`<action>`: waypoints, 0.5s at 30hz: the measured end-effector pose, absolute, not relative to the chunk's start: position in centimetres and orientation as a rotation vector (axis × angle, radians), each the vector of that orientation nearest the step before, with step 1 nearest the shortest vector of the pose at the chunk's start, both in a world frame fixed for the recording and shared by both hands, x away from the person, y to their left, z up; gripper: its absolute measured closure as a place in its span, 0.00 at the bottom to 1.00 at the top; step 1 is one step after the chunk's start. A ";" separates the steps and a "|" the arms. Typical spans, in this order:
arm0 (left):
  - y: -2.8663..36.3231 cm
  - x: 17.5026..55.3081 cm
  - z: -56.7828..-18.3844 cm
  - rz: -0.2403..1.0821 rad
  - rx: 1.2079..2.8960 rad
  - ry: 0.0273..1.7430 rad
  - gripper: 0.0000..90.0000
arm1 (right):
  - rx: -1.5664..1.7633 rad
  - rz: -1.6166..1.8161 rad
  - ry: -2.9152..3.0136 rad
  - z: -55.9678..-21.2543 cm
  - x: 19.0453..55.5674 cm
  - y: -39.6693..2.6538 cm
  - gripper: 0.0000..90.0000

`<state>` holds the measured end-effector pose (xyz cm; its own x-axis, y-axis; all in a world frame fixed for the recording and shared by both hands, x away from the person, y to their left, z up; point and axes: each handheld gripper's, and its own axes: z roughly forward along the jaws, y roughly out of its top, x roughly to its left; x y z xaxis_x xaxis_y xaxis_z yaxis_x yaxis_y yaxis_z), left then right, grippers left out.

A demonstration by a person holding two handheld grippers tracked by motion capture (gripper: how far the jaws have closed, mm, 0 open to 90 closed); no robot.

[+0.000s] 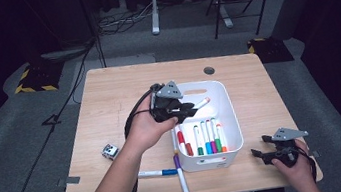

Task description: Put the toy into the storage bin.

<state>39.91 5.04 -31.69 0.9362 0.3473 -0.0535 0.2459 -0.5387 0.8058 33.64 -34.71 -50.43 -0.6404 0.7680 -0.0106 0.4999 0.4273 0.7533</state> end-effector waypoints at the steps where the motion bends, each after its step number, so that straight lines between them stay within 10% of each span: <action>1: 4.7 40.0 -31.7 0.137 2.165 0.418 0.85 | 1.086 1.053 2.333 -50.4 33.6 -34.7 0.28; 15: 1.9 41.1 -33.2 0.100 2.155 0.406 0.85 | 1.085 1.053 2.333 -50.4 33.6 -34.7 0.28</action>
<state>41.10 1.92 -33.15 0.9424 0.3250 -0.0789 0.2508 -0.5306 0.8097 33.64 -34.71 -50.43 -0.6405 0.7678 -0.0107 0.4999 0.4275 0.7532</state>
